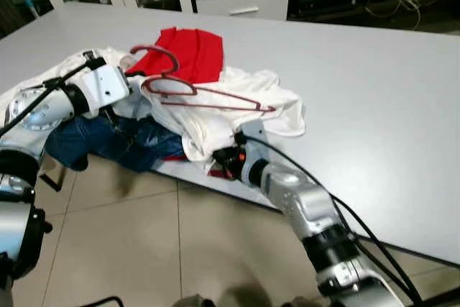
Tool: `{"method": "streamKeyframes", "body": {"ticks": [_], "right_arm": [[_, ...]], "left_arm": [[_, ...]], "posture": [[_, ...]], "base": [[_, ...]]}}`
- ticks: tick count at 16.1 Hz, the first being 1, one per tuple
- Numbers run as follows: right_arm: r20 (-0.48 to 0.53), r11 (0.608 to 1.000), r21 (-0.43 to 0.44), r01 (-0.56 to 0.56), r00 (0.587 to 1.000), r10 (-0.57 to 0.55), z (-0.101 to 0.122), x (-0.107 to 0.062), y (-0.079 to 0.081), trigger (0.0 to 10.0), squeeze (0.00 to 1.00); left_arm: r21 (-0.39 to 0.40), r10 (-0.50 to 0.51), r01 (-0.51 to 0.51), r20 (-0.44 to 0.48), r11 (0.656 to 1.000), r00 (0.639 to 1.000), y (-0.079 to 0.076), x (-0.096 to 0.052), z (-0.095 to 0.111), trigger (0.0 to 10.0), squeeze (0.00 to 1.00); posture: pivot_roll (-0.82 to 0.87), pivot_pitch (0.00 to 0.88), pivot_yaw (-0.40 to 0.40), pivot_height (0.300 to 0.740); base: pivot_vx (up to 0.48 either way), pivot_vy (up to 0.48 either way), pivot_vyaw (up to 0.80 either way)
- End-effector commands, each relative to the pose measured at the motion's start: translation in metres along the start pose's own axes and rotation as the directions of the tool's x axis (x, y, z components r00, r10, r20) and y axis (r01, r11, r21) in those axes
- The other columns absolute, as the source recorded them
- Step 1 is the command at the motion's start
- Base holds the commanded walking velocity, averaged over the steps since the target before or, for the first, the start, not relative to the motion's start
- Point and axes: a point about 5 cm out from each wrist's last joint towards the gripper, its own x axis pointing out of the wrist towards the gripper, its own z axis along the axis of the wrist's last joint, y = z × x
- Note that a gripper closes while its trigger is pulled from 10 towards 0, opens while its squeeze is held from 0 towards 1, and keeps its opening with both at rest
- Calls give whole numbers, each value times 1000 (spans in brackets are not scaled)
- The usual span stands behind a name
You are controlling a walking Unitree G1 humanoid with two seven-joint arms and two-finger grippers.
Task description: Hang hanger
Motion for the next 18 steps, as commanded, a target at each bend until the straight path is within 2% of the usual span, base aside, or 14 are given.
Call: {"method": "streamKeyframes", "body": {"ticks": [1,2,3,4,6,8,11,14,18], "right_arm": [[-5,1000,-9,17,1000,-17,2,3,2,10000,0],[15,999,8,45,999,-45,7,2,-4,10000,0],[27,998,26,54,998,-55,10,0,-7,10000,604],[40,997,58,54,998,-56,11,-5,-11,10000,1000],[54,994,97,49,997,-55,11,-11,-15,10000,1000],[44,994,94,59,997,-63,5,-20,-21,10000,1000],[-37,984,38,172,985,-171,-11,-27,-39,10000,1000],[-59,960,-16,280,958,-281,-9,-30,-54,10000,1000],[-67,924,-45,380,922,-382,-8,-39,-76,10000,1000]], "left_arm": [[2,11,-11,6,1000,1000,3,-3,1,0,0],[-2,15,-15,10,1000,1000,3,-3,1,0,0],[-5,18,-18,12,1000,1000,2,-3,1,0,0],[-9,21,-21,14,1000,1000,2,-4,0,0,0],[-17,23,-22,19,1000,1000,-1,-4,0,0,0],[-28,19,-18,24,999,1000,-6,-2,-1,0,0],[-62,37,-34,54,997,998,-13,8,4,0,0],[-89,77,-69,78,994,994,-16,17,9,0,0],[-108,118,-109,78,988,990,-18,20,11,0,0]], "posture": [[-101,32,138,740],[-100,32,137,740],[-98,34,136,740],[-98,34,136,740],[-99,38,136,740],[-99,38,136,740],[-115,43,141,740],[-119,43,144,740],[-117,45,145,740]], "base": [[0,0,0],[0,0,0],[0,0,0],[0,0,0],[0,0,0],[0,0,0],[0,0,0],[0,0,0],[0,0,0]]}}
